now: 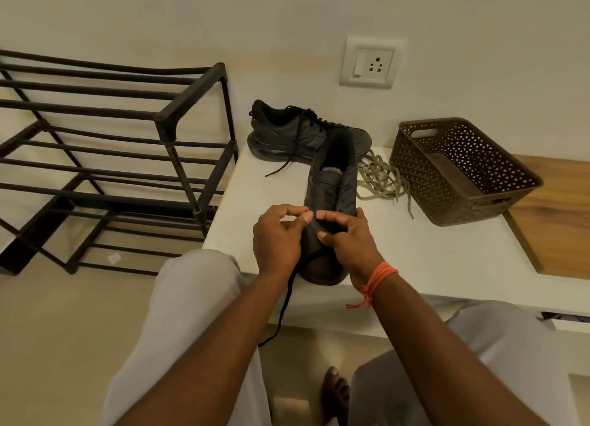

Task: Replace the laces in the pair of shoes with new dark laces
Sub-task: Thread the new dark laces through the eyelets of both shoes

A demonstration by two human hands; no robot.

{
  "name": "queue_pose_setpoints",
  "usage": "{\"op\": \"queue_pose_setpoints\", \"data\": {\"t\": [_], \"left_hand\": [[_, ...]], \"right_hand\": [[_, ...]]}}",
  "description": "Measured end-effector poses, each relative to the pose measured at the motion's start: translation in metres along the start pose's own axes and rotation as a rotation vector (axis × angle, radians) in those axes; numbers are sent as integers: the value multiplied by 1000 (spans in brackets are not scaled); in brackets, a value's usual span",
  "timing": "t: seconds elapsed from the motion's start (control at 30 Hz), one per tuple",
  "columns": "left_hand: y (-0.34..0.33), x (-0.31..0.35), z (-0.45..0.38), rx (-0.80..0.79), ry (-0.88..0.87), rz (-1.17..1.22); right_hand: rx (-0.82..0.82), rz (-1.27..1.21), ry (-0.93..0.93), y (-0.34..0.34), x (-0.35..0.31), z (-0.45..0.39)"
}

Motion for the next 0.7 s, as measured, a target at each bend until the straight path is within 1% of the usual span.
{"op": "queue_pose_setpoints", "data": {"t": [0.07, 0.1, 0.13, 0.17, 0.23, 0.27, 0.3, 0.33, 0.37, 0.4, 0.43, 0.47, 0.5, 0.53, 0.57, 0.6, 0.63, 0.67, 0.7], "left_hand": [[-1, 7, 0, 23, -55, -29], [0, 14, 0, 34, -72, -12], [3, 19, -3, 54, -54, 64], [9, 25, -9, 88, 8, 199], [26, 33, -27, 151, 213, 562], [35, 36, -35, 181, 282, 676], [43, 38, -41, 212, 302, 703], [50, 41, -44, 249, 260, 652], [54, 46, -45, 268, 146, 529], [53, 53, -44, 238, -53, 329], [45, 58, -39, 130, -286, 40], [30, 57, -33, -38, -493, -287], [16, 50, -27, -232, -653, -582], [7, 40, -24, -381, -750, -772], [6, 37, -26, -452, -773, -839], [10, 38, -31, -443, -759, -811], [19, 44, -40, -358, -678, -713], [35, 51, -51, -183, -567, -570], [57, 58, -62, 45, -421, -377]], "right_hand": [[11, 23, 69, 1, -4, 4], [29, 43, 108, 3, -6, 7], [49, 58, 139, 4, -8, 9], [58, 73, 150, 6, -8, 9], [46, 92, 138, 9, -9, 7], [39, 90, 145, 11, -9, 5], [36, 101, 154, 12, -10, 5], [36, 120, 165, 13, -11, 5], [38, 143, 174, 13, -11, 5], [35, 169, 185, 14, -12, 6], [35, 193, 194, 15, -12, 7], [30, 216, 208, 16, -12, 8], [20, 244, 230, 18, -13, 10], [10, 273, 246, 19, -14, 11], [5, 299, 254, 20, -15, 11], [3, 315, 256, 22, -15, 12], [6, 318, 252, 23, -15, 11], [13, 319, 250, 24, -15, 10], [16, 320, 250, 24, -14, 9]]}}
Point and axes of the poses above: each hand's wrist, its own z-axis away from the middle knuckle, its own y-axis out of the back of the hand, x = y × z, the point moved 5 cm from there along -z, towards the middle knuckle, and after that the axes turned 15 degrees about x, right-handed, at the moved point
